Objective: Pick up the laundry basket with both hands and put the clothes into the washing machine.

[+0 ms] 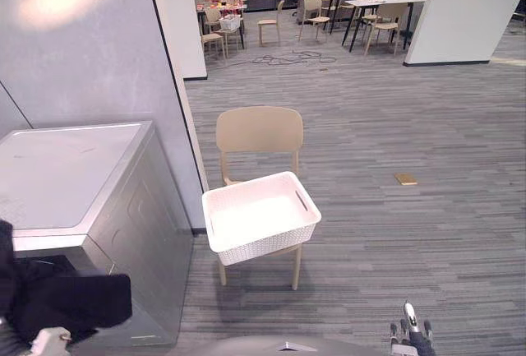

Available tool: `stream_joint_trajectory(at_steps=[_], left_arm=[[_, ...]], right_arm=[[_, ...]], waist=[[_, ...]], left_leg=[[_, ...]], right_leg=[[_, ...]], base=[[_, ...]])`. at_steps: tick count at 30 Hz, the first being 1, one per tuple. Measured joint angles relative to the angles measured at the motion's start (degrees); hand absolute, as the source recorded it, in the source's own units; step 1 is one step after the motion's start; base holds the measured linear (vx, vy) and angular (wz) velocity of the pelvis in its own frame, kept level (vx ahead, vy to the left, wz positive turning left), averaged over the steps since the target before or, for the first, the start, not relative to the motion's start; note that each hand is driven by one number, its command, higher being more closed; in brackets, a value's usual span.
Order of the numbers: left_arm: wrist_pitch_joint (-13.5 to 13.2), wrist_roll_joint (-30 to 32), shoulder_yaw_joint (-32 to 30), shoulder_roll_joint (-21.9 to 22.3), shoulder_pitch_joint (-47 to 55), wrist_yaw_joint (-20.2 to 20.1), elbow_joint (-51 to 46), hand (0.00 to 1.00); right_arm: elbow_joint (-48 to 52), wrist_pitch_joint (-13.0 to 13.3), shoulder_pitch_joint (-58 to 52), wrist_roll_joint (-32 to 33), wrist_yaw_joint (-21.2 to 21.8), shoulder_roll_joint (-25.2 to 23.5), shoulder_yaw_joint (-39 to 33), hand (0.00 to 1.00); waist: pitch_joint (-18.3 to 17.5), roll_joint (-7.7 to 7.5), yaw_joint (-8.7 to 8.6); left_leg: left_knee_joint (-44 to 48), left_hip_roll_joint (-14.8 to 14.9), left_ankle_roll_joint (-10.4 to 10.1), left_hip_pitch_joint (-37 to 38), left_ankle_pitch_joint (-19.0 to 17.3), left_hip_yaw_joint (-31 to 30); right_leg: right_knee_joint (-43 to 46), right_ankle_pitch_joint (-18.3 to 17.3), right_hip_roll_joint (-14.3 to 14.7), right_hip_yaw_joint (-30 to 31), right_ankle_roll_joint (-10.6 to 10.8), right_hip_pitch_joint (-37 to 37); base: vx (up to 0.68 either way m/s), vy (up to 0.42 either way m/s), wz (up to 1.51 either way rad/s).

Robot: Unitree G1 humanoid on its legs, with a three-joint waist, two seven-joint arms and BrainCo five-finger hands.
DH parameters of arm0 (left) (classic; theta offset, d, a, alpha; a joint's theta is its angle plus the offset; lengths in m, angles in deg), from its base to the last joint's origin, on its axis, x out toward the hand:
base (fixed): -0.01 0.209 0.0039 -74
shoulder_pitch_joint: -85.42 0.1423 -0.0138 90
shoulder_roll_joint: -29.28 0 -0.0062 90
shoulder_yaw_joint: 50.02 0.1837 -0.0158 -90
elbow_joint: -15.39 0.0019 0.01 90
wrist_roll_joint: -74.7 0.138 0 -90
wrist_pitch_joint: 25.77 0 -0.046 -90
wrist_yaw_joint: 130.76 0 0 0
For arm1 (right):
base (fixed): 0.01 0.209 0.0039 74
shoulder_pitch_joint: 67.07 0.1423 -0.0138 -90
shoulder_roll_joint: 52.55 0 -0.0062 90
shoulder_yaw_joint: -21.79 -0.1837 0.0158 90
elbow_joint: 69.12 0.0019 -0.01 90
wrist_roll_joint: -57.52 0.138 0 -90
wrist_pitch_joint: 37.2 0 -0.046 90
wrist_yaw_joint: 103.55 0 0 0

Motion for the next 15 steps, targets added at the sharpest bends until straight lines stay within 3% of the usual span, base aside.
stream_joint_trajectory(at_steps=[5, 9, 12, 13, 15], left_arm=[[2.5, 0.0, 5.5, -0.3, 0.4, -3.9, 5.3, 1.0], [2.7, 0.0, 11.1, -0.6, 0.2, -6.5, 5.2, 1.0], [3.7, 0.0, 17.2, -1.0, -0.8, -7.5, 4.7, 1.0], [4.1, 0.0, 18.6, -1.6, -0.9, -7.5, 4.4, 1.0], [4.1, 0.0, 19.1, -1.6, -0.8, -7.2, 4.1, 1.0]], right_arm=[[-1.5, 0.0, 0.7, -0.2, -0.2, 0.0, 2.2, 0.0], [-1.4, -0.1, 2.5, -1.2, 0.1, 1.1, 9.0, 0.0], [-0.8, -0.4, 5.3, -3.9, 0.0, 2.0, 12.6, 0.0], [-0.8, -0.4, 8.0, -5.1, -0.2, 2.1, 13.3, 0.0], [-0.8, 0.2, 10.5, -5.1, -0.6, 2.6, 13.3, 0.0]], waist=[[1.2, -2.01, 0.18], [4.3, -2.31, 0.59], [5.5, -2.01, 0.53], [7.1, -4.14, 0.8], [8.2, -4.34, 1.19]], left_leg=[[0.1, 1.3, -0.2, 0.8, 0.1, -0.2], [6.9, 3.4, -0.8, -4.0, 0.1, -4.2], [6.7, 2.2, -1.6, -9.9, -0.2, -10.7], [7.0, 1.5, -0.7, -10.3, -0.9, -10.1], [15.0, 1.9, 1.6, -12.5, -2.5, -7.2]], right_leg=[[6.8, -4.0, 0.6, -0.2, -0.7, -1.8], [12.9, -6.8, 1.4, -3.6, -2.5, -3.8], [17.7, -9.6, -0.5, -10.5, -3.5, -7.6], [18.3, -9.7, -3.6, -13.6, -4.7, -8.0], [18.3, -8.7, -6.1, -15.9, -6.1, -8.3]], base=[[-0.01, -0.044, 0.08], [-0.08, -0.124, 0.47], [-0.1, -0.081, 1.33], [-0.12, -0.032, 1.24], [-0.09, -0.012, 0.82]])
